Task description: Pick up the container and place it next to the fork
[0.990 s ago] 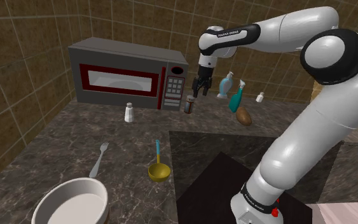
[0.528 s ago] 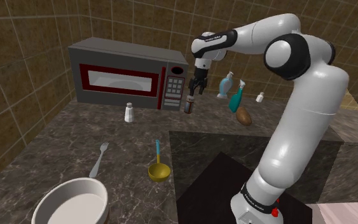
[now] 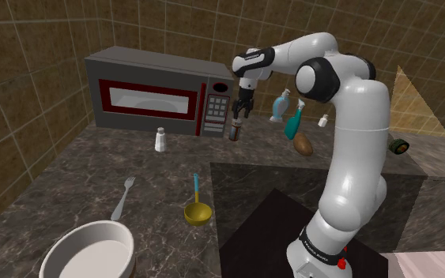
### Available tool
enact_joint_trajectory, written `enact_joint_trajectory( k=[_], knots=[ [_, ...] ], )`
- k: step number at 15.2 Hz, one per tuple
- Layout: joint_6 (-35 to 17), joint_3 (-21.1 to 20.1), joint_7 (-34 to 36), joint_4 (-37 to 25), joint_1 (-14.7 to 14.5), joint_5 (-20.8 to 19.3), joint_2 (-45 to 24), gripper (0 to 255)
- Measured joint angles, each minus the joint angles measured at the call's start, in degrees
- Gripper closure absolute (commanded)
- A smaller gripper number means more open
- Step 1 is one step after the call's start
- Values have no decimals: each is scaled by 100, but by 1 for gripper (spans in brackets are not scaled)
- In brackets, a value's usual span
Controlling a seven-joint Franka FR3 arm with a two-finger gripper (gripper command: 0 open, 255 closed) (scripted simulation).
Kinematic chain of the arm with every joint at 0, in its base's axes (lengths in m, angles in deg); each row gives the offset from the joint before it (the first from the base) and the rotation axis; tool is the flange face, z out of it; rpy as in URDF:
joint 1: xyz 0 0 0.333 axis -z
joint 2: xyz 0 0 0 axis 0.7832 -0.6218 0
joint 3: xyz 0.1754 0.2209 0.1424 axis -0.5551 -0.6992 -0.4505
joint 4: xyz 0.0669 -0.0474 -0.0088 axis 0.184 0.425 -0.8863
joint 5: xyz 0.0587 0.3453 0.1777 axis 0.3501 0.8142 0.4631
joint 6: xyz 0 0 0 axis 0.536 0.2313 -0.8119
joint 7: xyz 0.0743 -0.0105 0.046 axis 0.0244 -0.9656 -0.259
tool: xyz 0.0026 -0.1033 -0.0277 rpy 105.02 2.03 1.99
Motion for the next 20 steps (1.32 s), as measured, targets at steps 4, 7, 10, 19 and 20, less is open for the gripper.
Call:
enact_joint_trajectory(
  k=[4,7,10,19,20],
  knots=[
    [-253,-14,-33,155,2,44,-63,0],
    [-395,-12,-30,199,-3,86,-45,0],
    [-447,-11,-45,266,-17,92,-8,0],
    [-432,2,-41,240,-21,94,-23,255],
    [-425,4,-33,203,-14,102,-45,255]
  ],
)
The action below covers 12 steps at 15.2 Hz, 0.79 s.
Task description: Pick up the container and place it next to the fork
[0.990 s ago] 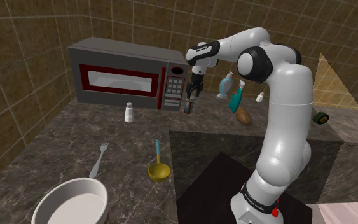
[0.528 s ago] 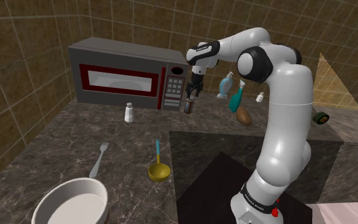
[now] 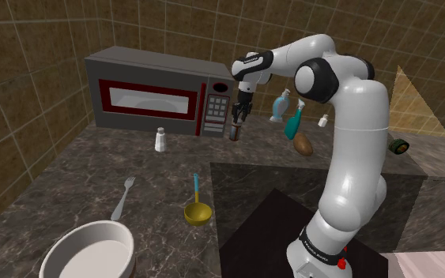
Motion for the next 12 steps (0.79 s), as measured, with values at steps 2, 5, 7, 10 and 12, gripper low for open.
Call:
enact_joint_trajectory(
  k=[2,5,7,10,12],
  knots=[
    [18,-8,1,-73,12,8,-46,255],
    [26,-7,-7,-30,-3,-14,-22,255],
    [113,6,10,-19,-13,-56,5,255],
    [320,13,28,-112,-15,-88,43,255],
    [461,18,43,-230,-11,-100,62,255]
  ],
)
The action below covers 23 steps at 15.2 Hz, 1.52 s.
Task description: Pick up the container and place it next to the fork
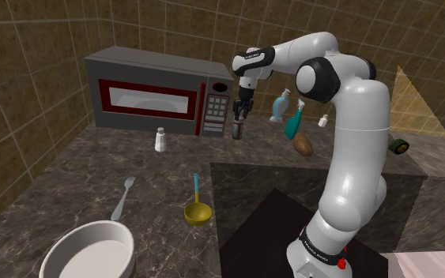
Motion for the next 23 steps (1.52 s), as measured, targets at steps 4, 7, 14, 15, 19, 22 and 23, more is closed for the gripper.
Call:
enact_joint_trajectory(
  k=[4,7,14,15,19,22,23],
  knots=[
    [259,17,21,-179,7,-35,83,255],
    [483,23,49,-384,13,-50,105,255],
    [995,37,102,-857,34,-75,150,255],
    [1075,41,98,-942,47,-75,145,255],
    [1400,52,108,-1274,82,-77,139,255],
    [1625,51,139,-1505,91,-77,134,255],
    [1727,53,138,-1643,110,-66,99,255]
  ],
)
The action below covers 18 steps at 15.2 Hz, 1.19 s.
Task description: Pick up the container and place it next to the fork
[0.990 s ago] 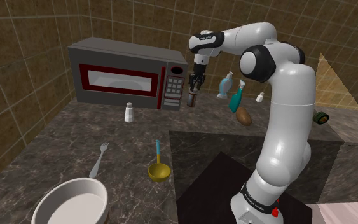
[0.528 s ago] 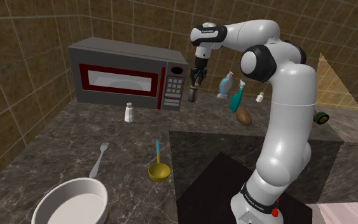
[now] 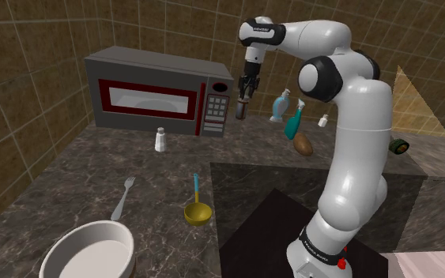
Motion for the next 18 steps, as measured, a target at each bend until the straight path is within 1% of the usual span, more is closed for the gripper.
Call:
enact_joint_trajectory(
  k=[5,6,7,13,18],
  knots=[
    [433,1,25,-526,58,30,-93,255],
    [478,3,23,-585,69,35,-108,255],
    [446,-6,70,-483,17,14,-34,255],
    [24,-149,712,815,-575,-275,950,255],
    [-337,-410,1386,1966,-1043,-471,1827,255]
  ],
)
